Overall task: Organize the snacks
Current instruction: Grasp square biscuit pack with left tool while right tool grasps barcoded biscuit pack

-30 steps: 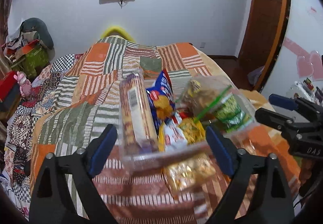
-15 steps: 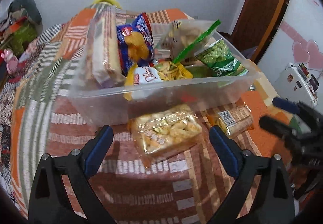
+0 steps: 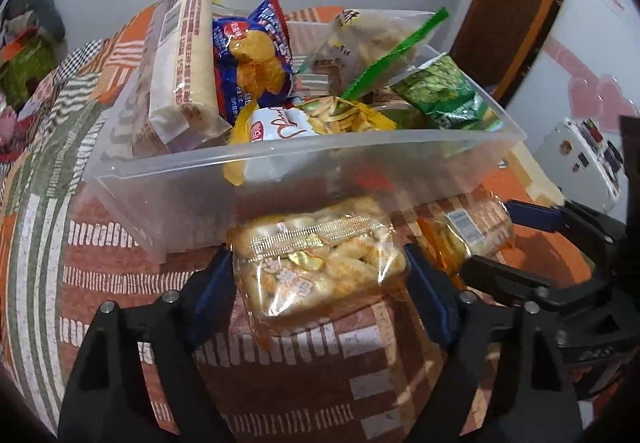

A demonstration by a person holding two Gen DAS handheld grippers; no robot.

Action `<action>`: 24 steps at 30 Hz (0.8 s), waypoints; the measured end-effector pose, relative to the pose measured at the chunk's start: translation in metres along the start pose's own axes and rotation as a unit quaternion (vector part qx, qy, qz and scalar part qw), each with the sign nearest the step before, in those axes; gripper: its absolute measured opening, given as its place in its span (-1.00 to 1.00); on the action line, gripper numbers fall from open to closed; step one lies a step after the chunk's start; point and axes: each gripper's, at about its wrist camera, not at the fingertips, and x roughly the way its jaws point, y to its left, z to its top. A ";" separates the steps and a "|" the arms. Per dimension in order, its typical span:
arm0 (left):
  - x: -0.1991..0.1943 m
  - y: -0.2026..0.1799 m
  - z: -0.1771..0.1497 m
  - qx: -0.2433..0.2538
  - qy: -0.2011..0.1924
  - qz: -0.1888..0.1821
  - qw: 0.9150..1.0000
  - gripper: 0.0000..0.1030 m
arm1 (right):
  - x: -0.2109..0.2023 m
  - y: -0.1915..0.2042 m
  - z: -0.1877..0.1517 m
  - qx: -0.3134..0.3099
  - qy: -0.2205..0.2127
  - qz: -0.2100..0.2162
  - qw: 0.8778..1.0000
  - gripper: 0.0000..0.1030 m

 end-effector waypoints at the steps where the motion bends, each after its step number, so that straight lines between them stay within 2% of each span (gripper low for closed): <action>1: -0.001 0.001 -0.001 0.002 0.000 -0.003 1.000 0.52 | 0.002 0.002 0.001 -0.003 0.004 -0.001 1.000 0.68; 8: -0.014 0.017 -0.007 -0.016 -0.004 -0.001 1.000 0.50 | 0.006 0.001 0.002 0.004 0.016 -0.003 1.000 0.69; 12: -0.025 0.018 -0.011 -0.014 -0.009 0.008 1.000 0.50 | 0.002 0.001 0.001 0.004 0.008 -0.010 1.000 0.42; 19: -0.054 0.017 -0.014 -0.013 -0.030 0.017 0.999 0.50 | -0.011 0.008 -0.002 -0.012 -0.008 -0.014 1.000 0.40; 24: -0.076 0.009 -0.004 -0.010 -0.058 0.020 0.998 0.50 | -0.037 0.009 -0.007 -0.021 -0.034 -0.009 0.999 0.40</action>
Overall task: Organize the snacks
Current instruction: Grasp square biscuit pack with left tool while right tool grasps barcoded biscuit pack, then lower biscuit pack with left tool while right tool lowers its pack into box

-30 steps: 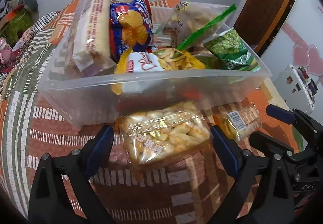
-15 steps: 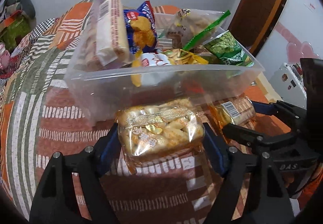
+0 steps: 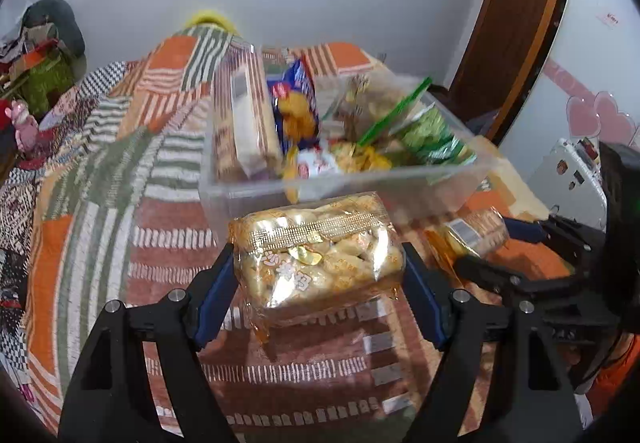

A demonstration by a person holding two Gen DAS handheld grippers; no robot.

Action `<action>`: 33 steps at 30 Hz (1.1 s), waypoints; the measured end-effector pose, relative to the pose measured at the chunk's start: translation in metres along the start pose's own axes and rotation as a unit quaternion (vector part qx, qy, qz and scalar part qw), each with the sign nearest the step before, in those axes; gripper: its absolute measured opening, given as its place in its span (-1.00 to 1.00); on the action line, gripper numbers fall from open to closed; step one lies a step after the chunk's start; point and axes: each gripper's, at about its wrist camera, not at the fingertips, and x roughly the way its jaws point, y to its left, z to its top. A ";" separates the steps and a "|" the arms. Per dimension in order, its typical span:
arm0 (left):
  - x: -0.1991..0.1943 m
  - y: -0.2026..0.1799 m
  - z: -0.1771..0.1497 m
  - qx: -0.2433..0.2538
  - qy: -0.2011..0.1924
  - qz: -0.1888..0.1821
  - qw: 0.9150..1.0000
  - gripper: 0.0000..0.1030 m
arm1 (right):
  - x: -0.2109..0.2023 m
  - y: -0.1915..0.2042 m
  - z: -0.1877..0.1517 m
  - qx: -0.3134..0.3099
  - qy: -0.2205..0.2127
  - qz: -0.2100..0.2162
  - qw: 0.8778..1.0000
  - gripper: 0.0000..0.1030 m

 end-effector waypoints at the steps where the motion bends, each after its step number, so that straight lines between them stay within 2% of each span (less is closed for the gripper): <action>1: -0.003 -0.001 0.002 0.001 -0.005 0.000 1.000 0.50 | -0.007 0.000 0.001 -0.002 -0.007 -0.001 1.000 0.40; 7: -0.017 -0.010 0.025 -0.001 -0.037 -0.010 0.999 0.50 | -0.036 -0.008 0.016 -0.007 -0.051 -0.002 0.999 0.40; 15: -0.001 -0.019 0.052 0.004 -0.046 -0.009 0.999 0.50 | -0.028 -0.018 0.045 0.014 -0.084 -0.018 0.996 0.40; 24: 0.041 -0.019 0.073 -0.001 -0.024 -0.005 1.000 0.49 | 0.005 -0.023 0.071 0.029 -0.069 -0.008 0.997 0.40; 33: 0.064 -0.010 0.077 -0.003 -0.016 -0.010 1.000 0.50 | 0.021 -0.026 0.070 0.033 -0.054 0.002 0.998 0.40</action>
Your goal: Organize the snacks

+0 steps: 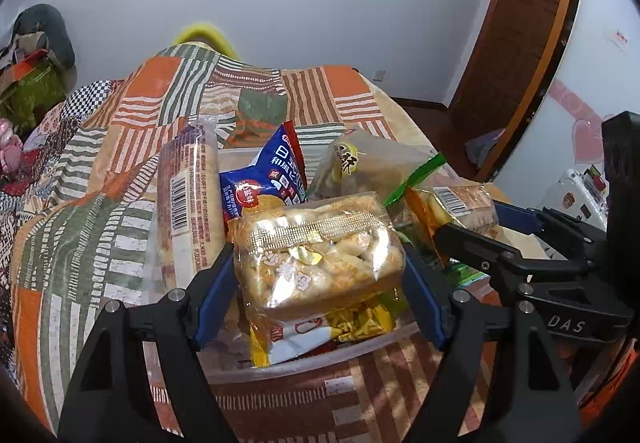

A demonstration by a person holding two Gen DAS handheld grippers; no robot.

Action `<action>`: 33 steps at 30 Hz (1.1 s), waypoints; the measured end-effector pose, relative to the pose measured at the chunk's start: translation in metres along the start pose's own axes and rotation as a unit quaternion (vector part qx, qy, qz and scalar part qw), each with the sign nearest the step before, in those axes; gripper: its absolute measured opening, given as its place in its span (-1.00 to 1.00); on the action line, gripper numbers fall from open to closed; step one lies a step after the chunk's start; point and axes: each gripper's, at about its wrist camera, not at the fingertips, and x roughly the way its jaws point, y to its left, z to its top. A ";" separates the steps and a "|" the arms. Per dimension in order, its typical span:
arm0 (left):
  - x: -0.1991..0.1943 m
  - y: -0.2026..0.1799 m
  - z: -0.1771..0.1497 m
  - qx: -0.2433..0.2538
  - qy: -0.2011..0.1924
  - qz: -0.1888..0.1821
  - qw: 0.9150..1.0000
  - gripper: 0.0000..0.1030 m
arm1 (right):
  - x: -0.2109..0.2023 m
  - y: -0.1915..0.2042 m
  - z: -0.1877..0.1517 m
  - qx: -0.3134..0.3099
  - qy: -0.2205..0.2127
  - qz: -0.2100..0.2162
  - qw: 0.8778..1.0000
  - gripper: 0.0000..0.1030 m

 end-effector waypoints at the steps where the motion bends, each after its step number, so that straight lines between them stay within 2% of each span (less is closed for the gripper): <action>1: 0.000 -0.001 -0.001 0.002 -0.001 0.000 1.000 0.52 | -0.001 0.000 0.000 -0.001 0.000 0.001 1.000 0.40; 5: -0.002 -0.001 -0.003 0.002 0.000 -0.003 1.000 0.56 | -0.009 -0.001 -0.004 0.000 0.008 0.008 1.000 0.45; 8: -0.004 0.002 -0.002 -0.003 0.001 0.000 1.000 0.64 | -0.015 0.000 -0.007 -0.005 0.010 0.012 1.000 0.56; 15: -0.034 -0.003 -0.002 -0.011 -0.021 -0.008 1.000 0.66 | -0.048 0.016 -0.008 -0.050 -0.021 -0.016 0.998 0.58; 23: -0.119 -0.018 -0.001 0.009 -0.109 0.018 0.994 0.66 | -0.110 0.017 0.000 -0.029 -0.087 -0.009 0.996 0.58; 28: -0.184 -0.034 -0.005 0.031 -0.175 0.040 0.983 0.66 | -0.162 0.032 -0.002 -0.028 -0.144 -0.004 0.989 0.58; 33: -0.238 -0.050 -0.016 0.046 -0.219 0.044 0.974 0.66 | -0.203 0.049 -0.010 -0.031 -0.188 0.003 0.982 0.58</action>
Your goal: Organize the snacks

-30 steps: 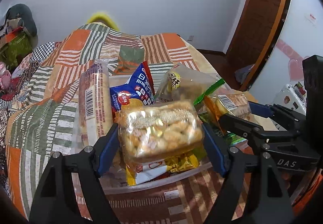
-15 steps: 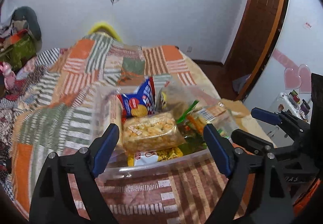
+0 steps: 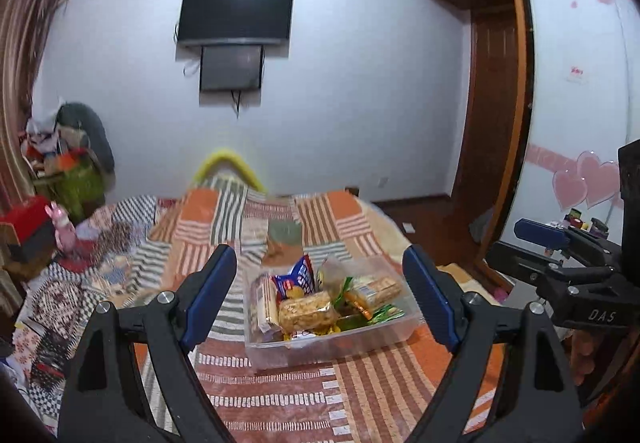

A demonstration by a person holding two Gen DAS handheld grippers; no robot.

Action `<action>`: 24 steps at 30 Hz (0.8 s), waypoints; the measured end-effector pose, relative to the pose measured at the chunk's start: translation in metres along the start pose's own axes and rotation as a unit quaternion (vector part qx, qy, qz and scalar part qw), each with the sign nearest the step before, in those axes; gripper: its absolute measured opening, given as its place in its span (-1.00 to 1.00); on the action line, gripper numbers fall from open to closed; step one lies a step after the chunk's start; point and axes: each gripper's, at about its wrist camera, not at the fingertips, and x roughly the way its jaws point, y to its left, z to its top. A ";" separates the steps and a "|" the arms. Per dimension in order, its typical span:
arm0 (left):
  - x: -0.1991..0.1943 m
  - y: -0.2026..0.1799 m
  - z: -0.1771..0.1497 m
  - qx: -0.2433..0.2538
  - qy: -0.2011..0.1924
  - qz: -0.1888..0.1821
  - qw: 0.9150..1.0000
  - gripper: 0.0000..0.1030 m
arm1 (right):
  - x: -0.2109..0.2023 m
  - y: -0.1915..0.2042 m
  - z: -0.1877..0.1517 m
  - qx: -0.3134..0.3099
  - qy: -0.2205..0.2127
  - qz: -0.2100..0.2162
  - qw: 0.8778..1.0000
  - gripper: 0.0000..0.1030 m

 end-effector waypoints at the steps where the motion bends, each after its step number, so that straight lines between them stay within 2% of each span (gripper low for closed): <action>1: -0.008 -0.002 0.001 0.004 -0.007 0.002 1.000 0.66 | -0.006 0.003 0.001 -0.001 -0.006 0.003 1.000 0.58; 3: -0.019 -0.007 0.003 0.009 -0.015 0.007 1.000 0.68 | -0.014 0.008 0.002 -0.005 -0.016 0.005 1.000 0.58; 8: -0.042 -0.013 0.000 0.010 -0.031 0.008 0.999 0.88 | -0.022 0.016 -0.001 -0.005 -0.033 0.004 0.999 0.65; 11: -0.051 -0.014 -0.002 0.011 -0.039 0.013 0.999 0.95 | -0.024 0.018 -0.004 -0.003 -0.038 0.001 0.999 0.75; 15: -0.058 -0.015 -0.005 0.008 -0.041 0.013 0.999 0.99 | -0.029 0.019 -0.009 -0.002 -0.045 -0.010 0.999 1.00; 24: -0.061 -0.011 -0.011 -0.005 -0.040 0.013 0.999 1.00 | -0.036 0.021 -0.015 -0.010 -0.050 -0.024 0.998 1.00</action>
